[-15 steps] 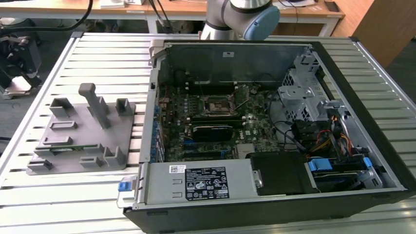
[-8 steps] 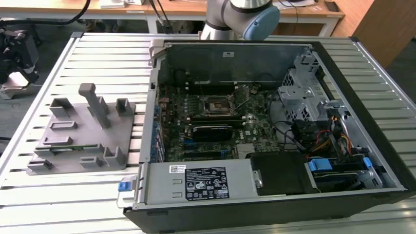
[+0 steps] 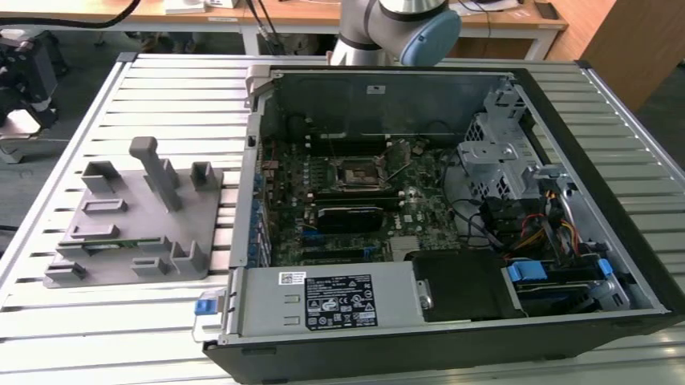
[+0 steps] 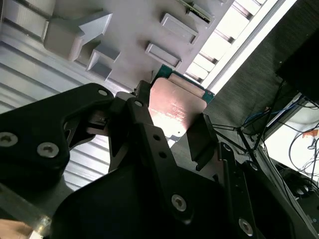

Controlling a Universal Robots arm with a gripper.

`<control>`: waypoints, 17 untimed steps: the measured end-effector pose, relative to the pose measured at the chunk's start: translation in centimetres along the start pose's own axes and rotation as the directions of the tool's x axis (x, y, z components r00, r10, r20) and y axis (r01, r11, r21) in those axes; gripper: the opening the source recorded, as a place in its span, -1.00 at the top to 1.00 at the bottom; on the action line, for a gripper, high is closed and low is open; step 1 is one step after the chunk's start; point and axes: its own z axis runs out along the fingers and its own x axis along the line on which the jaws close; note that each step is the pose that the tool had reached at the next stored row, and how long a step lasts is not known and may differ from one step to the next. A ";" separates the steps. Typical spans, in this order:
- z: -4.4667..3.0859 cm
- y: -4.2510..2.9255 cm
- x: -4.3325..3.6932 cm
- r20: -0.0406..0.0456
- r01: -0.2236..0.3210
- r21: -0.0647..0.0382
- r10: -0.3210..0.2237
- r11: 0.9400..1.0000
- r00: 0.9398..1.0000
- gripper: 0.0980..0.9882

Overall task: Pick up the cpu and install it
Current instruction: 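Pick up the cpu and move it towards the insertion slot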

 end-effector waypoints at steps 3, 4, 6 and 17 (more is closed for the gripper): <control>-0.48 0.04 0.00 0.000 0.000 0.000 0.000 1.000 1.000 0.00; -0.81 0.07 0.00 0.000 0.000 0.000 0.000 1.000 1.000 0.00; -1.31 0.11 0.00 0.000 0.000 0.000 0.000 1.000 1.000 0.00; -1.90 0.14 -1.05 0.000 -0.001 0.000 0.001 1.000 1.000 0.00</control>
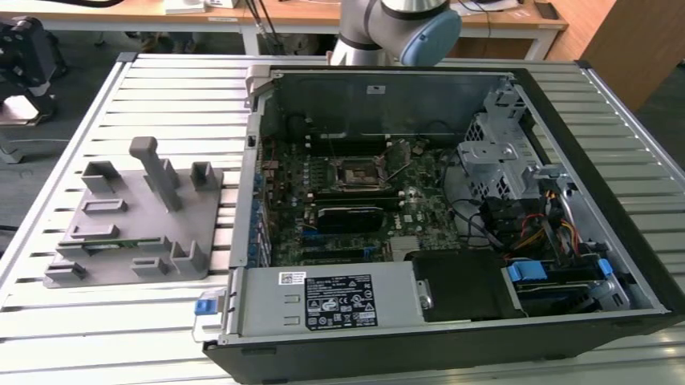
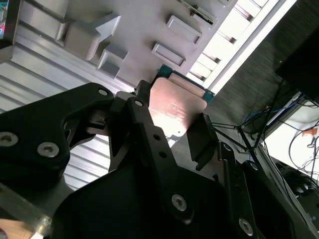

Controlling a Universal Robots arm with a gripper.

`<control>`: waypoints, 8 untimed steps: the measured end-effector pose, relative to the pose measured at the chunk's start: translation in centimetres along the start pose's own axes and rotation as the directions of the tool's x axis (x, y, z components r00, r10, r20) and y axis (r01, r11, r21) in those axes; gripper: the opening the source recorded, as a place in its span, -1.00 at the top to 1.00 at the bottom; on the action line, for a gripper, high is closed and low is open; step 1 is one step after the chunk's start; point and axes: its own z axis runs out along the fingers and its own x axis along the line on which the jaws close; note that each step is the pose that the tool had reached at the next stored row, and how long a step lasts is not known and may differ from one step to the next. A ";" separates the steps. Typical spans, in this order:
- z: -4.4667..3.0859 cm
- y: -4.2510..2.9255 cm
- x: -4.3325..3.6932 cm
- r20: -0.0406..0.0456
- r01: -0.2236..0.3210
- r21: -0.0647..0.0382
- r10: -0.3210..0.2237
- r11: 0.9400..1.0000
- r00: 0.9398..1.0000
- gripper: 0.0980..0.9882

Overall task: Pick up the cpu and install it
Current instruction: 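Pick up the cpu and move it towards the insertion slot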

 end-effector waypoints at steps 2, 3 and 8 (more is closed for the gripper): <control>0.01 0.00 -0.29 0.000 0.000 0.000 0.000 1.000 1.000 0.00; 0.01 0.00 -0.42 0.000 0.000 0.000 0.000 1.000 1.000 0.00; 0.01 0.00 -1.17 0.000 0.000 0.000 0.000 1.000 1.000 0.00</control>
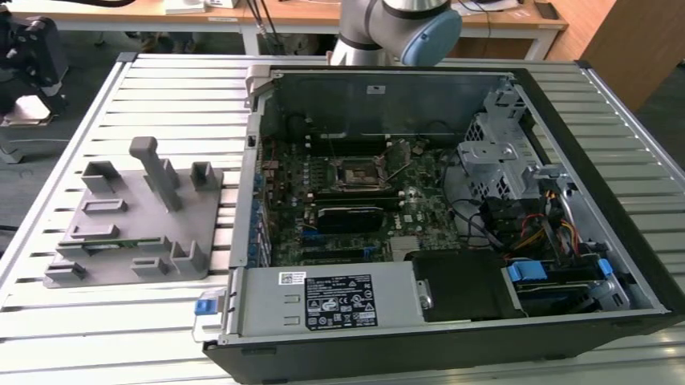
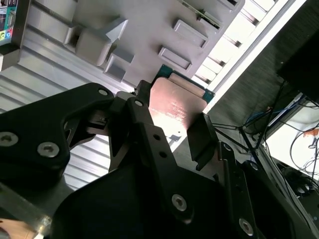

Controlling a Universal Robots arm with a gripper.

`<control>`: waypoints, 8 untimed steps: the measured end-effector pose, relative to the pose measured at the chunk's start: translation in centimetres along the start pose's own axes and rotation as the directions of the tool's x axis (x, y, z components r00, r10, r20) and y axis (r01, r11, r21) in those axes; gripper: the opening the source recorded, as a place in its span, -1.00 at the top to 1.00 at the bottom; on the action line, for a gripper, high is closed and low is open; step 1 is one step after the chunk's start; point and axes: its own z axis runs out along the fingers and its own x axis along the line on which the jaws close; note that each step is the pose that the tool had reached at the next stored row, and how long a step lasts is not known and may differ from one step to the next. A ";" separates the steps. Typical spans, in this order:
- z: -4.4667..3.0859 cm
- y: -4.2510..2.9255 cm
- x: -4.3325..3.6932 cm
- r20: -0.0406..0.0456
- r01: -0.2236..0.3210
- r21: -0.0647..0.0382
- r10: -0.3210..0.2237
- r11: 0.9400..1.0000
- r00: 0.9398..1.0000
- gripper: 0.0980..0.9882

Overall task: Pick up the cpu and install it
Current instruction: 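Pick up the cpu and move it towards the insertion slot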

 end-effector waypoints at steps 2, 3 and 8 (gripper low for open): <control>0.00 0.01 -0.28 0.000 0.000 0.000 0.000 1.000 1.000 0.00; 0.00 0.02 -0.42 0.000 0.000 0.000 0.000 1.000 1.000 0.00; 0.06 0.00 -1.39 0.000 0.000 0.000 0.000 1.000 1.000 0.00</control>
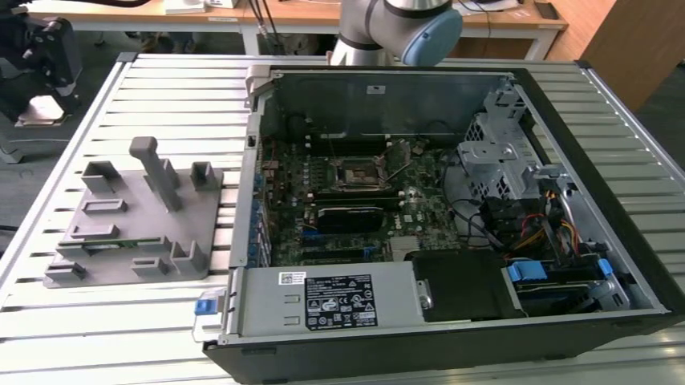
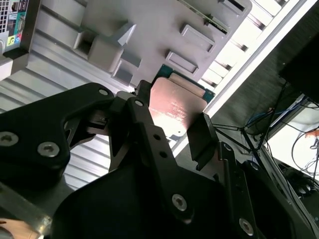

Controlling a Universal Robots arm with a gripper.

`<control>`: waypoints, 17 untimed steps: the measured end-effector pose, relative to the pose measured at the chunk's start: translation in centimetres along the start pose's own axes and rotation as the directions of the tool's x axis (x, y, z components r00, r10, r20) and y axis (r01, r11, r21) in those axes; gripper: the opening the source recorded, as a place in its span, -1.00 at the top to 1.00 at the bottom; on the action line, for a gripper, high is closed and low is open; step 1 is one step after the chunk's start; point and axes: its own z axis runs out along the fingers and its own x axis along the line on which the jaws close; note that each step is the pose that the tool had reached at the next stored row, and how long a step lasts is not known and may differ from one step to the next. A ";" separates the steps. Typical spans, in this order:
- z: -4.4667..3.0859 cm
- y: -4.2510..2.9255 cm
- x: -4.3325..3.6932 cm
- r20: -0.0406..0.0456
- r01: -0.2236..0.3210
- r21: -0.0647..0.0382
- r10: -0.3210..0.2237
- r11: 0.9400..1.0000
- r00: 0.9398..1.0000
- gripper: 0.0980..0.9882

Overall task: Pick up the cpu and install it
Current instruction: 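Pick up the cpu and move it towards the insertion slot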

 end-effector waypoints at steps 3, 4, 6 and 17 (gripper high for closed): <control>0.06 -0.01 -0.67 0.000 0.000 -0.001 0.000 1.000 1.000 0.00; 0.09 -0.02 -0.82 0.000 0.000 -0.001 0.000 1.000 1.000 0.00; 0.12 -0.02 -1.11 0.000 0.000 -0.001 0.000 1.000 1.000 0.00; 0.27 -0.05 -2.64 0.000 0.000 -0.001 0.000 1.000 1.000 0.00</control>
